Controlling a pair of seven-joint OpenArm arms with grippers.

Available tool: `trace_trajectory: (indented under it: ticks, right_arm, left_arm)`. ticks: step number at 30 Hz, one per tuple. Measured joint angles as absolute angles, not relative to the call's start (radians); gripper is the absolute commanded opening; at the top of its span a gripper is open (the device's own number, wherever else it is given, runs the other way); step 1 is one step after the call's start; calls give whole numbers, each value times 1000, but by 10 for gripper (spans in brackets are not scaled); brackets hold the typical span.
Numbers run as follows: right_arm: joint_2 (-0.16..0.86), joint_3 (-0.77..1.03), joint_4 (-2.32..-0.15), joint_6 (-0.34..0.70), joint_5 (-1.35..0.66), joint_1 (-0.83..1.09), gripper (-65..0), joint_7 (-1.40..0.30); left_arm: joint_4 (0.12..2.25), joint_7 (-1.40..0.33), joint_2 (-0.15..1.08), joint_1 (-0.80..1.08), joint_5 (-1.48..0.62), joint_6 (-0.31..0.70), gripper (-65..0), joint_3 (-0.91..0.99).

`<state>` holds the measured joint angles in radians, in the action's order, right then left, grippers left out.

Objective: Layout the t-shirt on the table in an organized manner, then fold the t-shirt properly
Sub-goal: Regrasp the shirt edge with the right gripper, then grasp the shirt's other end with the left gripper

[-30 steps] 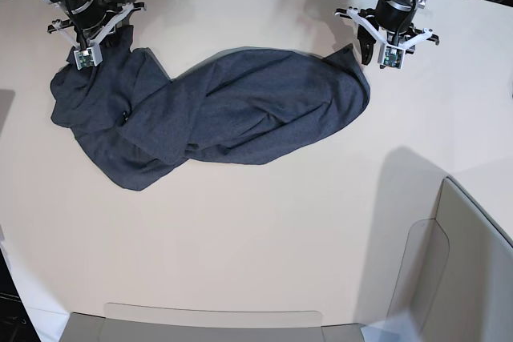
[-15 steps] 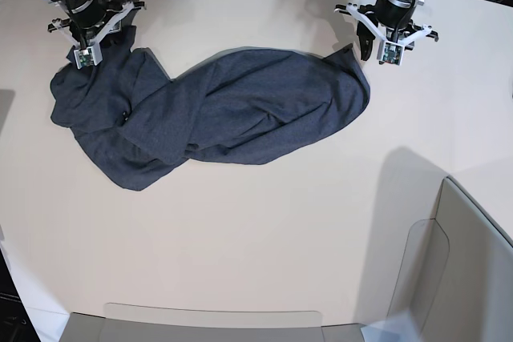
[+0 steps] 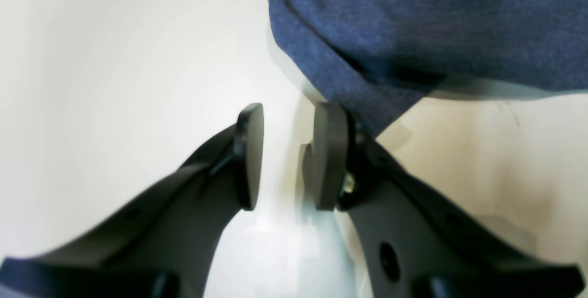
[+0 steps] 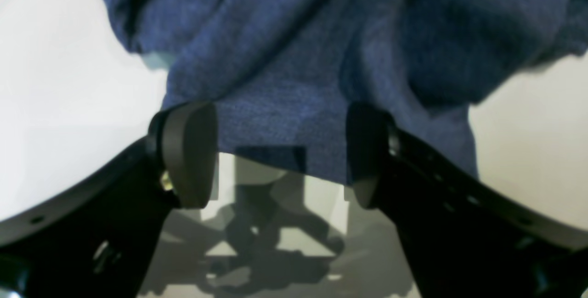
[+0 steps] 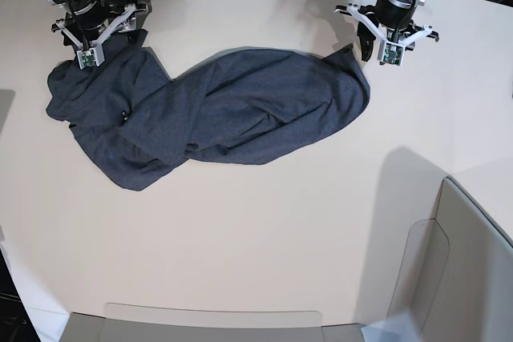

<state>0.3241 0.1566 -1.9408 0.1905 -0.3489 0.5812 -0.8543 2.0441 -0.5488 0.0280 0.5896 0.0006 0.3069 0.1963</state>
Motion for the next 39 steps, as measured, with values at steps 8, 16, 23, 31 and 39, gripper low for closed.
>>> trace_trajectory:
  ticks: [8, 16, 23, 31, 39]
  right_arm:
    - [329, 68, -1909, 183, -349, 529, -650, -813]
    - [323, 56, -2045, 191, -372, 567, -650, -898]
    - [326, 58, -2041, 191, -373, 485, -650, -898]
    - [330, 61, -2043, 190, -373, 301, -650, -900]
    - [265, 309, -2041, 187, -372, 101, -650, -907]
  left_arm:
    - [2044, -549, 28, 590, 1, 307, -480, 196]
    - [2044, -549, 31, 590, 1, 307, -480, 197]
    - [2044, -548, 33, 588, 1, 307, -480, 202]
    - [2044, -549, 34, 588, 1, 307, -480, 198]
    - [2043, -549, 31, 583, 2, 307, -480, 198]
